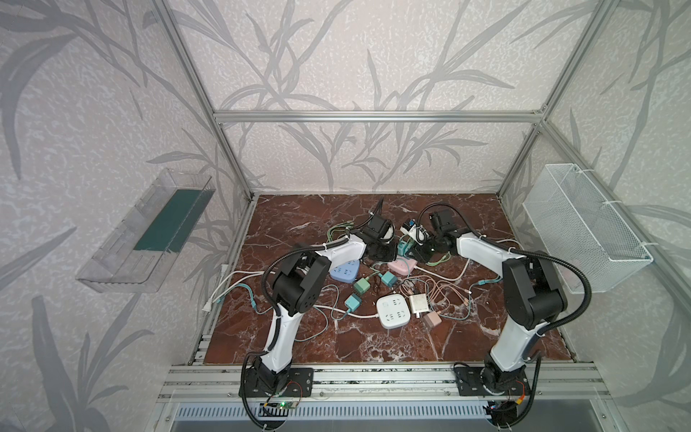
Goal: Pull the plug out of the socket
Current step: 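Pull the teal charger out of the pink strip with the right gripper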
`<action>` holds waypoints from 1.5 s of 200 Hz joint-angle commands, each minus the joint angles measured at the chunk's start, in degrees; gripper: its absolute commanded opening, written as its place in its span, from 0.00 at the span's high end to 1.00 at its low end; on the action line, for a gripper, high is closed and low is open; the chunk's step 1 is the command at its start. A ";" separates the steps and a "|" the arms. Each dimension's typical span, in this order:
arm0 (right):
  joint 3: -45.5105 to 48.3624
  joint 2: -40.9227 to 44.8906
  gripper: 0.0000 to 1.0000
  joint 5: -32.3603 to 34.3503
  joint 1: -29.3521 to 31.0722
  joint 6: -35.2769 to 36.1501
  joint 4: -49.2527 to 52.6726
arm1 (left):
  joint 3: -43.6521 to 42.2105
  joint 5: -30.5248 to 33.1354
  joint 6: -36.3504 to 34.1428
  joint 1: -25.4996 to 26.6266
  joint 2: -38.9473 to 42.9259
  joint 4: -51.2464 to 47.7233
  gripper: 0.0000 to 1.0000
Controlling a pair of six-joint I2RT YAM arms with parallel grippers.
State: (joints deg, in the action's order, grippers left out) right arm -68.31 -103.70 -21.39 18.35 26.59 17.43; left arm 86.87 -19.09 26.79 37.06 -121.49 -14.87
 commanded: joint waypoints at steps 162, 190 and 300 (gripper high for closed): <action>-9.14 -1.77 0.87 7.45 2.27 -5.40 8.84 | 3.31 8.44 0.67 2.19 -4.38 -11.01 0.87; -8.05 -1.01 0.87 7.57 2.13 -5.06 8.69 | 2.87 7.93 1.38 2.17 -4.28 -10.12 0.87; -1.73 4.86 0.87 -2.44 -3.09 -12.32 3.96 | -2.40 6.91 3.00 1.88 -0.79 -2.03 0.87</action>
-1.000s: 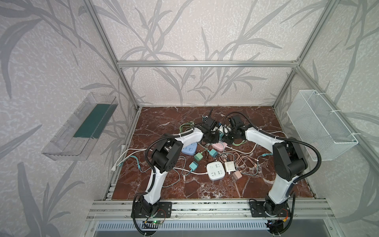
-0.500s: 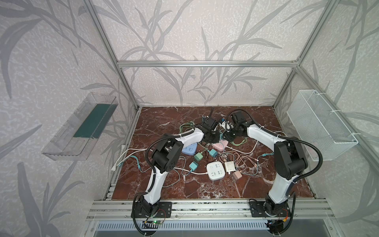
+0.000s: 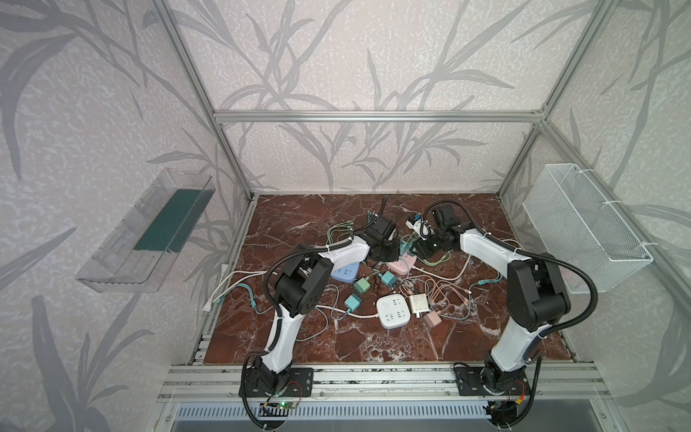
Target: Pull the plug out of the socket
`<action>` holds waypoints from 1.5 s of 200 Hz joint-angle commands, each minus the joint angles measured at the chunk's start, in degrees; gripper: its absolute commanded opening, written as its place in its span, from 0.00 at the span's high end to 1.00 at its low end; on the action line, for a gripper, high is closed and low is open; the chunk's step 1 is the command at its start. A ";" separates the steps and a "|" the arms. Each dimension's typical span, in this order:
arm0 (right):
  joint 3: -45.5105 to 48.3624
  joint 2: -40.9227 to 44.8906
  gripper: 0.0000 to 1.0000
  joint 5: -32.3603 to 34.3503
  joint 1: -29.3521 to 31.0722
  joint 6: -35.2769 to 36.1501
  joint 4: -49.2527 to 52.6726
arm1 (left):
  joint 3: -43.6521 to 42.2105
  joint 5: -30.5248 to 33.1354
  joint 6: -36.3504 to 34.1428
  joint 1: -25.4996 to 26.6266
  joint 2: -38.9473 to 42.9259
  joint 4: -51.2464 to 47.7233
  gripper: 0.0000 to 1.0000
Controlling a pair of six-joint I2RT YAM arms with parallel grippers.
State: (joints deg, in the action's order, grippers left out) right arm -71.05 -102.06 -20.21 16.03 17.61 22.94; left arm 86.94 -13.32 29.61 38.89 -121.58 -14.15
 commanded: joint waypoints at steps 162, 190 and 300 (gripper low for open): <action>8.78 12.12 0.87 -8.11 -6.20 -12.79 -0.51 | -6.32 0.67 2.13 -0.02 2.08 3.19 0.87; 9.56 13.02 0.87 -4.99 -7.61 -12.99 2.31 | -7.13 0.51 2.48 -0.04 2.70 4.15 0.87; 6.81 10.31 0.87 6.41 -7.63 -11.34 15.12 | -8.40 0.29 2.95 -0.05 3.35 6.19 0.86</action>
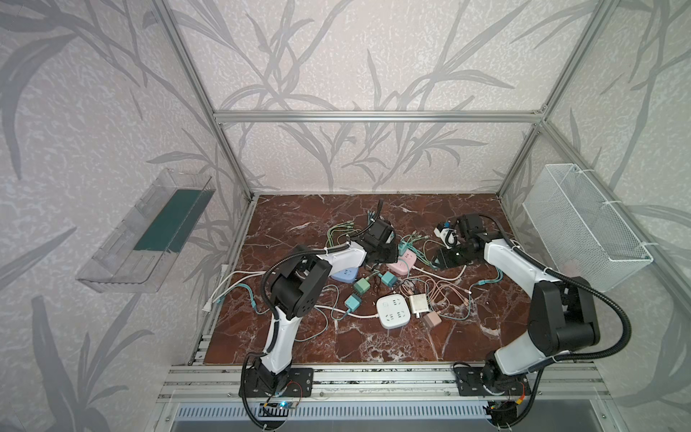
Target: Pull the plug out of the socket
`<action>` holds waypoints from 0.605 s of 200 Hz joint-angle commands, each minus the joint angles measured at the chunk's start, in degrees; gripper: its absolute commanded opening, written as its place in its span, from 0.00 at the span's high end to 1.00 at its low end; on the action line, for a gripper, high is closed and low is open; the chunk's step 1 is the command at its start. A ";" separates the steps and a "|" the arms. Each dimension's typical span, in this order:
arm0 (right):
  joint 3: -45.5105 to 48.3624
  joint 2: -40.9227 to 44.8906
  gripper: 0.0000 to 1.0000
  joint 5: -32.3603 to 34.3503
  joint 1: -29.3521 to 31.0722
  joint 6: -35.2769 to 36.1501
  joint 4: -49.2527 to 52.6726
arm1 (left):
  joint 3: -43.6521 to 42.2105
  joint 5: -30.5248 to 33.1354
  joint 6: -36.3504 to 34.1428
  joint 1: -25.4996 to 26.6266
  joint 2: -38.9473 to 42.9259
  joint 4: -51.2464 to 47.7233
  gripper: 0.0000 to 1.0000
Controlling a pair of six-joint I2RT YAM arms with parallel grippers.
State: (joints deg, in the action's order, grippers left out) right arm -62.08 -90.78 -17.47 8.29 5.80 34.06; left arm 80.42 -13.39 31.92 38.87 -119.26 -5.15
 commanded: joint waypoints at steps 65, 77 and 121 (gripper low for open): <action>-6.45 -6.10 0.85 10.45 1.31 1.98 8.38 | -3.09 0.51 0.96 -0.11 1.93 -1.45 0.86; -7.28 -6.69 0.85 12.43 2.26 2.45 8.98 | -3.17 0.48 0.97 -0.05 2.08 -1.36 0.86; -10.32 -11.08 0.84 16.07 4.25 3.03 10.55 | -3.60 0.48 0.84 -0.09 2.37 -1.29 0.86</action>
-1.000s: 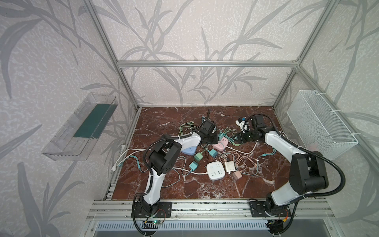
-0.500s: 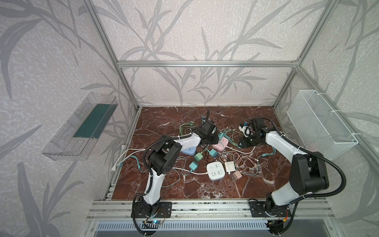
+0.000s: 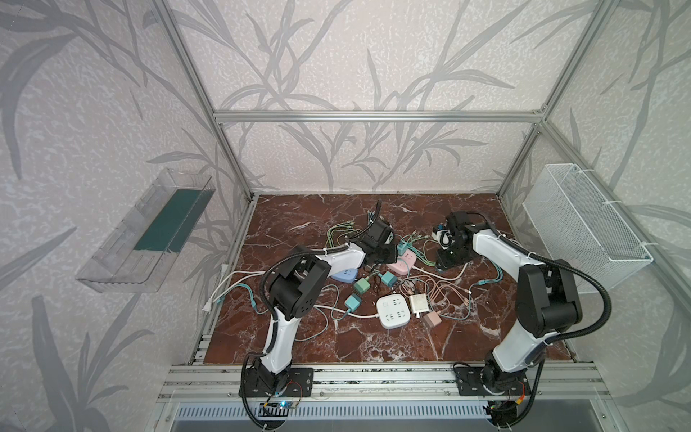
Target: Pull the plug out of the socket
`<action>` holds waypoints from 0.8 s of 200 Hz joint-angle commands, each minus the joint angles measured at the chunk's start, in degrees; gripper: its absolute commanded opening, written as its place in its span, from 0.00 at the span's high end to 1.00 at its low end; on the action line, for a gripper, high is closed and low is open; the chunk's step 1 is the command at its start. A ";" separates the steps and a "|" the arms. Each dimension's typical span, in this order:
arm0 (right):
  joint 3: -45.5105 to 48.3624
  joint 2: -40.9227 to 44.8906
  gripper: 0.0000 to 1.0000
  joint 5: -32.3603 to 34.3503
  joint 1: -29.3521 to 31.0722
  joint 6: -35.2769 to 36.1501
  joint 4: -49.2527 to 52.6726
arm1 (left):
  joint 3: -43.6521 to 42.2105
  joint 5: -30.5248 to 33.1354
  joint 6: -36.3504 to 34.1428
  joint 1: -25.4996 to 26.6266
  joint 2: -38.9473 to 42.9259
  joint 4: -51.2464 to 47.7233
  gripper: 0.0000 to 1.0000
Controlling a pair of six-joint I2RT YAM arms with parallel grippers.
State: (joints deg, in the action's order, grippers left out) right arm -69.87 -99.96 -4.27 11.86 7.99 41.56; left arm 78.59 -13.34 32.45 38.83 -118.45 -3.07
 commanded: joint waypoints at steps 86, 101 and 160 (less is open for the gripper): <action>-7.21 -7.77 0.68 4.19 2.47 1.47 6.01 | -4.53 1.03 1.19 -0.37 5.00 -0.30 0.81; -7.30 -7.75 0.63 3.43 2.47 1.24 5.82 | -4.75 1.11 1.47 -0.51 5.83 0.09 0.79; -9.64 -7.70 0.46 -0.34 2.47 0.20 4.99 | -5.20 1.12 2.09 -1.40 7.58 0.69 0.75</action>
State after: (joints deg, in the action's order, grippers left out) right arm -76.82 -107.11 -2.00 14.04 8.51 45.43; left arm 74.17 -13.10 33.69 38.02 -113.40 -2.50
